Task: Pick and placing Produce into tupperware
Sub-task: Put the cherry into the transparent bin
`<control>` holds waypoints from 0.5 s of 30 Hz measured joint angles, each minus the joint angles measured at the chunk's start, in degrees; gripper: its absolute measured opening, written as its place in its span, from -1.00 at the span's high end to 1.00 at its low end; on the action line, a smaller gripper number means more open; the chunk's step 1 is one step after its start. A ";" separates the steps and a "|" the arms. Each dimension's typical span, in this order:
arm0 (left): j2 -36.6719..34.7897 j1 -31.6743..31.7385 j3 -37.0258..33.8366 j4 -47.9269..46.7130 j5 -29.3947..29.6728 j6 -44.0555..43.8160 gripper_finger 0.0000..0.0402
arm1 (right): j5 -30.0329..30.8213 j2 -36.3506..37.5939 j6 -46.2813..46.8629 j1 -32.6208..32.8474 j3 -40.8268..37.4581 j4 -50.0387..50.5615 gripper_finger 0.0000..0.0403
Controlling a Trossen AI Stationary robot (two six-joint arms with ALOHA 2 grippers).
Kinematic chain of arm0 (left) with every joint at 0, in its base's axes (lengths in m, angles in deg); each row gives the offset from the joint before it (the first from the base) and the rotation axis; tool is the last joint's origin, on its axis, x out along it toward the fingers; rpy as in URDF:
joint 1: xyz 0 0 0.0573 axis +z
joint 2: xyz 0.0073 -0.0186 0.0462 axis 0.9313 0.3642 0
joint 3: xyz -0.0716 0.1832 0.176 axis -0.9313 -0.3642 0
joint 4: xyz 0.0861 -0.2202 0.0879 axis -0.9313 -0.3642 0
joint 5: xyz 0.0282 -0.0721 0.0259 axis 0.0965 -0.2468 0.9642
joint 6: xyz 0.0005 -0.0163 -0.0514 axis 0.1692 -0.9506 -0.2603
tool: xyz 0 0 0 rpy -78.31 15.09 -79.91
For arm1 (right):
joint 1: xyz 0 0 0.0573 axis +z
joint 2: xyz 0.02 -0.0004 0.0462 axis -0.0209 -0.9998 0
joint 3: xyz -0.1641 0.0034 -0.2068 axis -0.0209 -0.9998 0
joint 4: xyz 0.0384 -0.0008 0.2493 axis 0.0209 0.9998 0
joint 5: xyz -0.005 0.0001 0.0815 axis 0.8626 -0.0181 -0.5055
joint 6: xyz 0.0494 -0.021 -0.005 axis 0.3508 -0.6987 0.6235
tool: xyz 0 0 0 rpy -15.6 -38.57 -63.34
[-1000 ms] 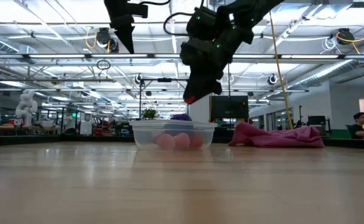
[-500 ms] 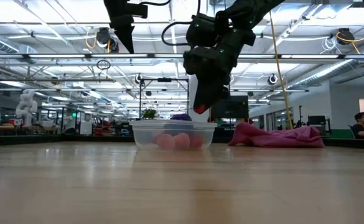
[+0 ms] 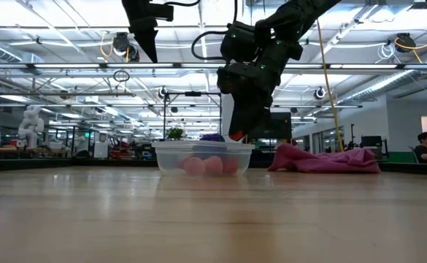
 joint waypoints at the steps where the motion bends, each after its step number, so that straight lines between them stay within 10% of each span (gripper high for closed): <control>1: 0.00 -0.02 0.00 0.00 0.00 0.00 -0.19 | 0.00 0.00 -0.05 0.00 0.00 -0.12 0.39; 15: 0.02 -0.02 0.00 0.02 0.02 0.11 -0.19 | 0.02 0.00 -0.05 0.00 -0.02 -0.68 0.39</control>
